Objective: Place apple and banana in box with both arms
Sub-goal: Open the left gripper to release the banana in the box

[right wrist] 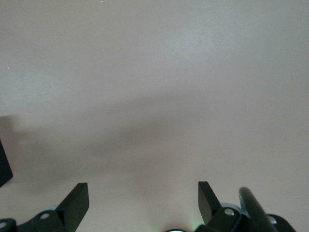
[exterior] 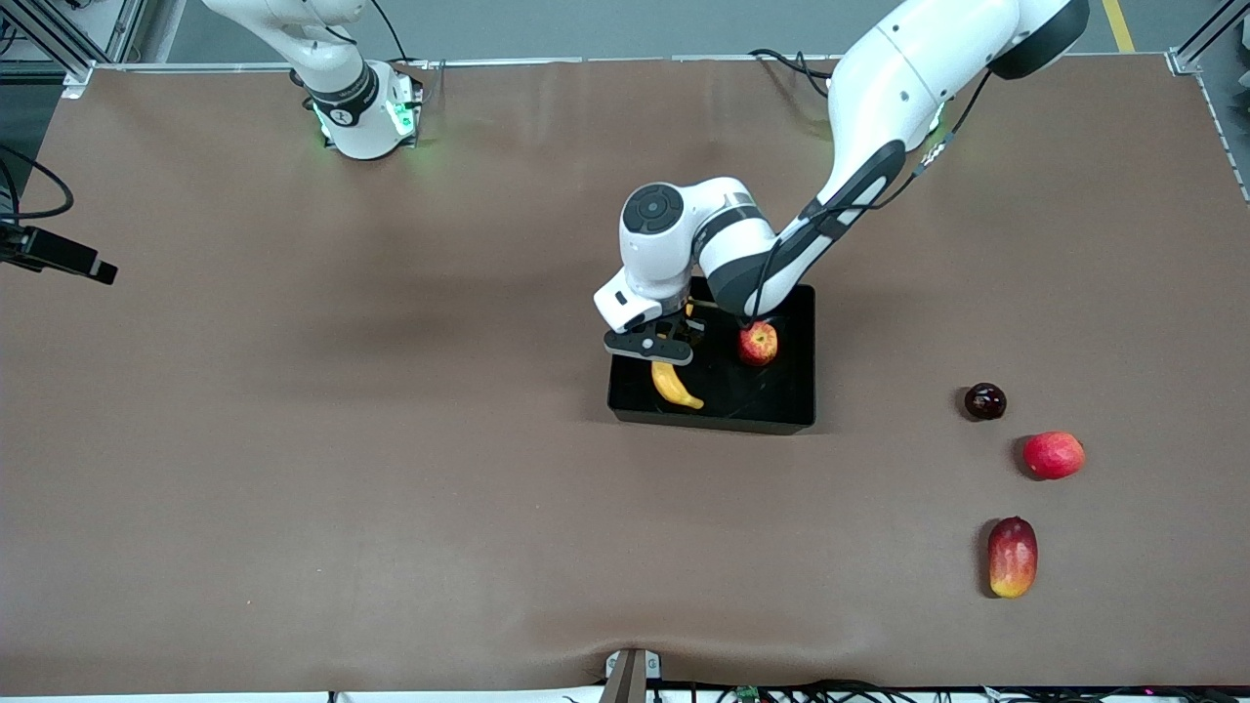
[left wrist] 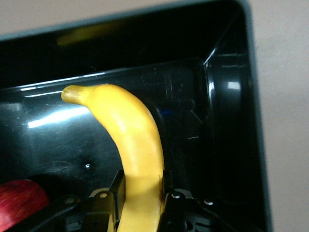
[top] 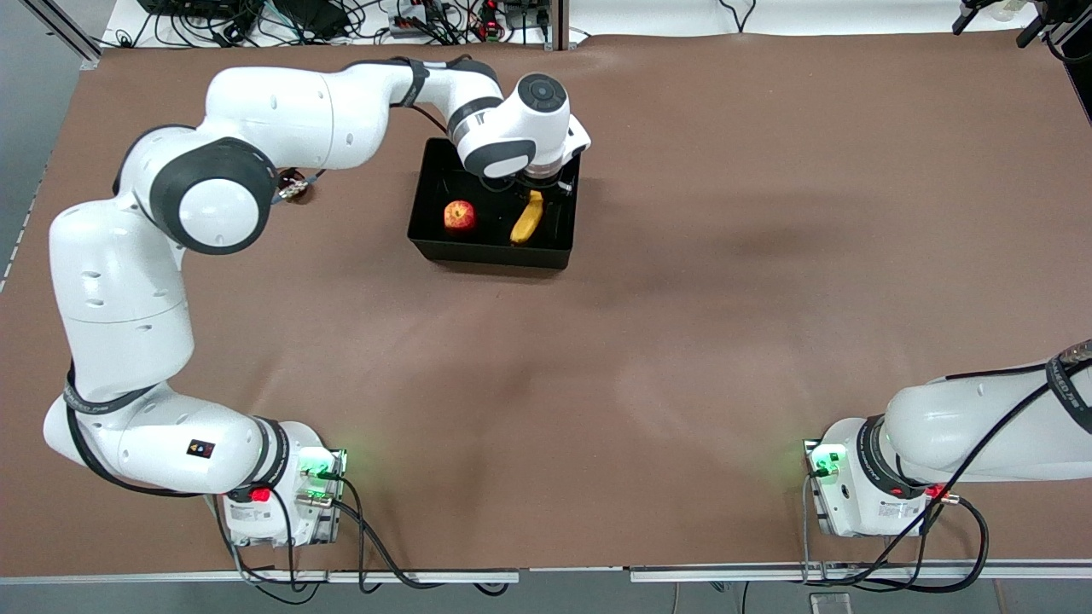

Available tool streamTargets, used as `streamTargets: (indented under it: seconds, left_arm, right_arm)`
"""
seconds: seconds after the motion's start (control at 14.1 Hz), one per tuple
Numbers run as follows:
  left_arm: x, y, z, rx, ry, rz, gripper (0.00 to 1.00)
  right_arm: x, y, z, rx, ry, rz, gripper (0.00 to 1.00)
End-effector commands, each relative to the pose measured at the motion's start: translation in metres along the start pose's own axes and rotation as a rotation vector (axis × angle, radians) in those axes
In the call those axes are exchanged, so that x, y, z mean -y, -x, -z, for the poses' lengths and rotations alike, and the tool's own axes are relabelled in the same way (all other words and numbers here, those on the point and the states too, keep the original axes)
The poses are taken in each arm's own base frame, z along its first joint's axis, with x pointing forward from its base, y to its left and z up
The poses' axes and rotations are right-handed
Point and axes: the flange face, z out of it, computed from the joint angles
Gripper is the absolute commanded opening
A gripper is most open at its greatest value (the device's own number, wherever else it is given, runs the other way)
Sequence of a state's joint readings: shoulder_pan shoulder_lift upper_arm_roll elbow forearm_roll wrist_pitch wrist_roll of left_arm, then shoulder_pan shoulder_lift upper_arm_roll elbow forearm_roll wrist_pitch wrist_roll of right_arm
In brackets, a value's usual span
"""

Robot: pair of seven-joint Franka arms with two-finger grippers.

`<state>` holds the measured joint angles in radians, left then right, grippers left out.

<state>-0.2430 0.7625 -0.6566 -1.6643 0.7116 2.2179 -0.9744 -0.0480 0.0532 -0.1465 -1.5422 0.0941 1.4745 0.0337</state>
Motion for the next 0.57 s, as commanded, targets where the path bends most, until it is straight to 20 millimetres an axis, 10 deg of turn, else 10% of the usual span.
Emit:
streamTargets:
  seconds: [0.0, 0.14, 0.36, 0.5]
  left_arm:
    - [-0.002, 0.0, -0.019, 0.002, 0.004, -0.005, 0.09]
    - [-0.003, 0.0, -0.027, 0.009, 0.003, 0.0, 0.14]
    - [0.006, -0.007, -0.022, -0.002, 0.003, 0.017, 0.94]
    - [0.012, -0.018, -0.008, -0.028, 0.004, 0.012, 1.0]
  right_arm:
    - [0.007, 0.011, -0.002, -0.008, 0.017, -0.009, 1.0]
    - [0.012, 0.012, -0.004, -0.006, 0.017, -0.015, 1.0]
    - [0.018, 0.015, 0.005, -0.042, 0.033, 0.002, 1.0]
    - [0.03, 0.021, 0.012, -0.065, 0.088, 0.031, 1.0]
